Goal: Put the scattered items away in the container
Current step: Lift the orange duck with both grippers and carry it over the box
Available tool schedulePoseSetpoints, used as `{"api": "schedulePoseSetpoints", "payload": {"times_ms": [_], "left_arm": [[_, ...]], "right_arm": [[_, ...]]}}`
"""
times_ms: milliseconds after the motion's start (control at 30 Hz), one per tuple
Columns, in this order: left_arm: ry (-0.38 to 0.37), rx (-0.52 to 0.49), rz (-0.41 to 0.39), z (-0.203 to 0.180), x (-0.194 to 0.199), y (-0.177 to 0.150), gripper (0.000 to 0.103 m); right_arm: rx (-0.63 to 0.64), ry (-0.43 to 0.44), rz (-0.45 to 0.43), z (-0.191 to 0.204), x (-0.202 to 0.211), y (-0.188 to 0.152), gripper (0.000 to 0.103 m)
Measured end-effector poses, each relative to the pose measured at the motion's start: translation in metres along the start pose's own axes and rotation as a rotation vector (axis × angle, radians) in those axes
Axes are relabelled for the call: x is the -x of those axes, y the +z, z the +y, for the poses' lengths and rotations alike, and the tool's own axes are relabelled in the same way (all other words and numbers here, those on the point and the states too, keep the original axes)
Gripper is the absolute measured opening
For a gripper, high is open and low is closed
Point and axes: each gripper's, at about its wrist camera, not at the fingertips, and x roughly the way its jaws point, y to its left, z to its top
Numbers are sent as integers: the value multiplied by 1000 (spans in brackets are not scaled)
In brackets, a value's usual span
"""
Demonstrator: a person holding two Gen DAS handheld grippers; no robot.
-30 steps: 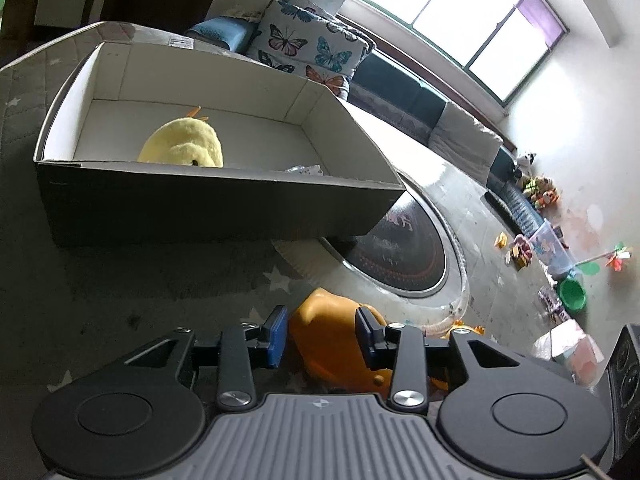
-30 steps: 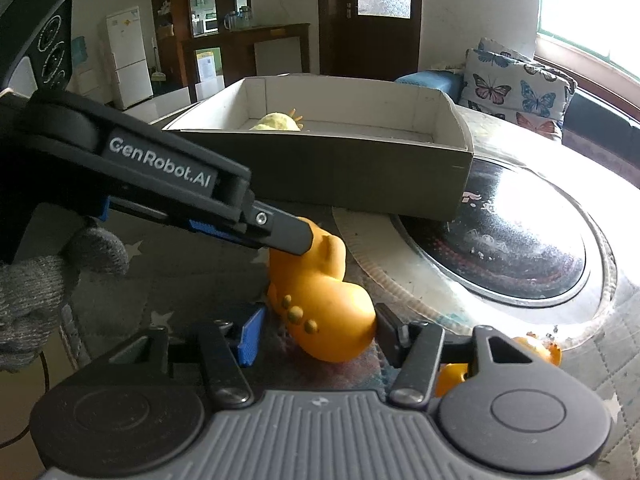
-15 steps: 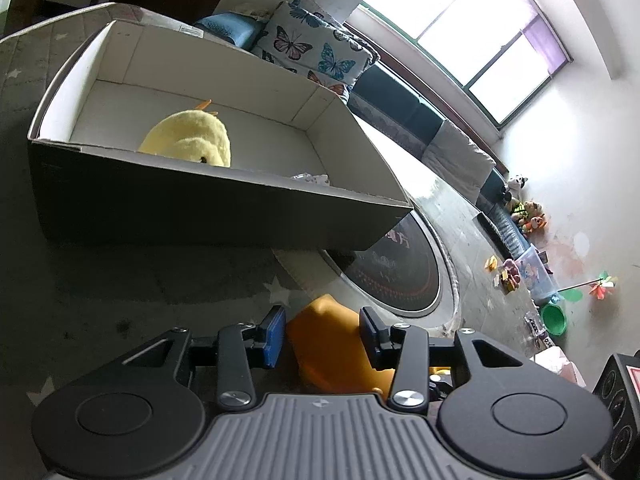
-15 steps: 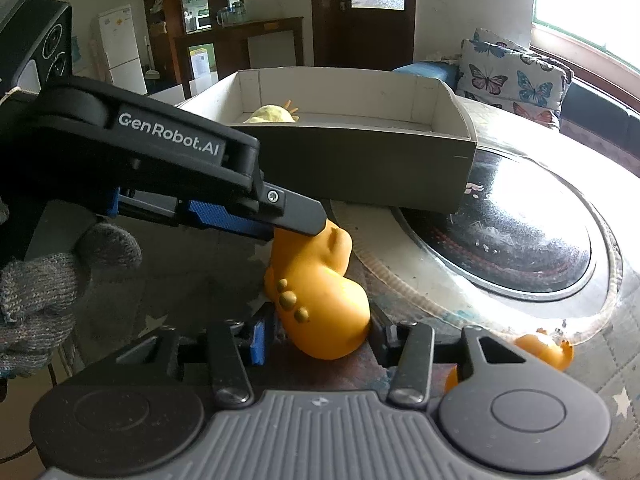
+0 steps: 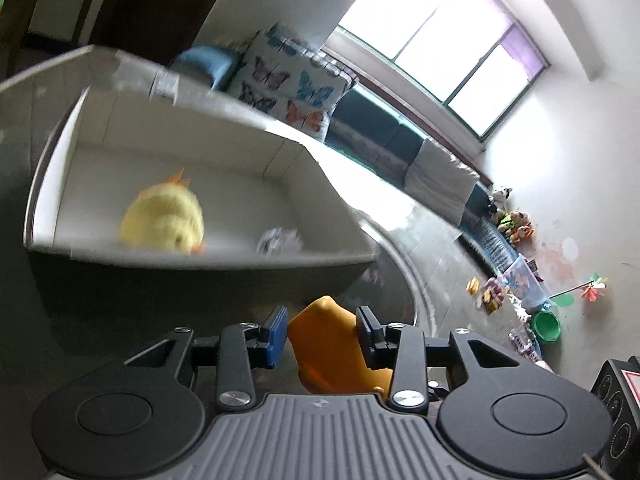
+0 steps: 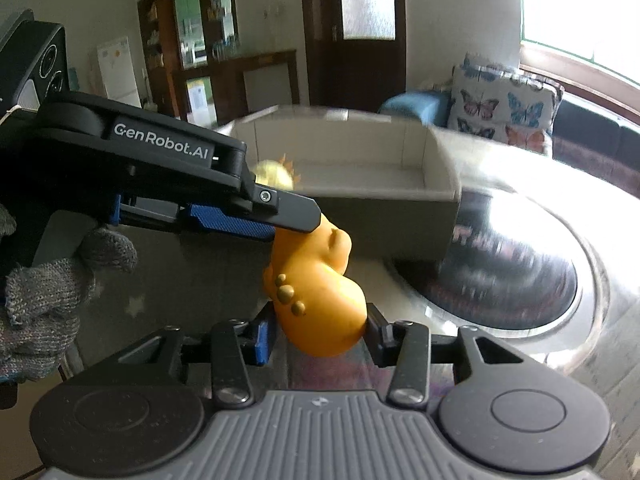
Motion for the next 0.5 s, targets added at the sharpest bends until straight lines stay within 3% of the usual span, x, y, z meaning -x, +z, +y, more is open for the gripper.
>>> {"api": "schedulePoseSetpoints", "payload": {"times_ms": [300, 367, 500], "left_arm": [[42, -78, -80, -6, -5, 59, 37], [55, -80, -79, -2, -10, 71, 26], [72, -88, -43, 11, -31, 85, 25]], "right_arm": [[-19, -5, -83, -10, -18, 58, 44], [-22, -2, -86, -12, -29, 70, 43], [-25, 18, -63, -13, -57, 87, 39]]}}
